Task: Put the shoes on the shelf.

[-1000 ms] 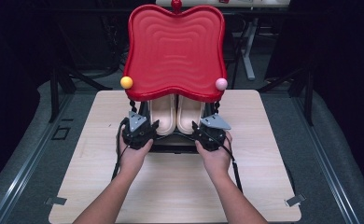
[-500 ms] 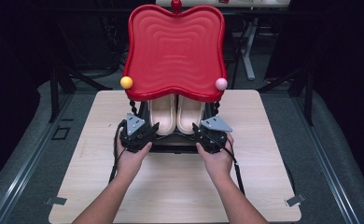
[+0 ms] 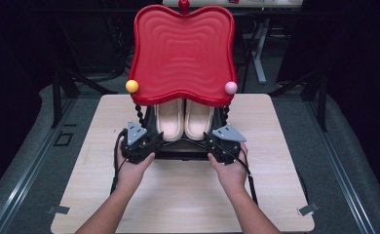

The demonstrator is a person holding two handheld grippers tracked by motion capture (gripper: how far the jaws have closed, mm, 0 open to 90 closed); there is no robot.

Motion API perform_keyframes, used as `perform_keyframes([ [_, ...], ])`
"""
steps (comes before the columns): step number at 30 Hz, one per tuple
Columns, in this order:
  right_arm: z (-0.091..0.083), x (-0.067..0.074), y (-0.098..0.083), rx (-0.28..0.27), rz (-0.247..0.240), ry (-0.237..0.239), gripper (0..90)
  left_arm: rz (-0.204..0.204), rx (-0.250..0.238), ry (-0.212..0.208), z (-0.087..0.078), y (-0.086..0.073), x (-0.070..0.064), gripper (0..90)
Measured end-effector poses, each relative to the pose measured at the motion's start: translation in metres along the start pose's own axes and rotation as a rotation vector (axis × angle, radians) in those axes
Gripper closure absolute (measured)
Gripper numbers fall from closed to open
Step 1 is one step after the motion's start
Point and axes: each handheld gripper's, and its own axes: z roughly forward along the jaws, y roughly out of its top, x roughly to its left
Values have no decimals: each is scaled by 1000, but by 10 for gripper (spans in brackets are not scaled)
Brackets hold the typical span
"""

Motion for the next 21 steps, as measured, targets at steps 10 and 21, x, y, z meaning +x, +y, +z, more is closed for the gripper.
perform_keyframes([
  [10, -20, -2, -4, -9, -33, 39, 540, 21, 1, -45, -20, -7, 0, 479],
  [21, -54, -4, -12, -19, -95, 76, 520, 64, 36, -63, -44, -23, 1, 435],
])
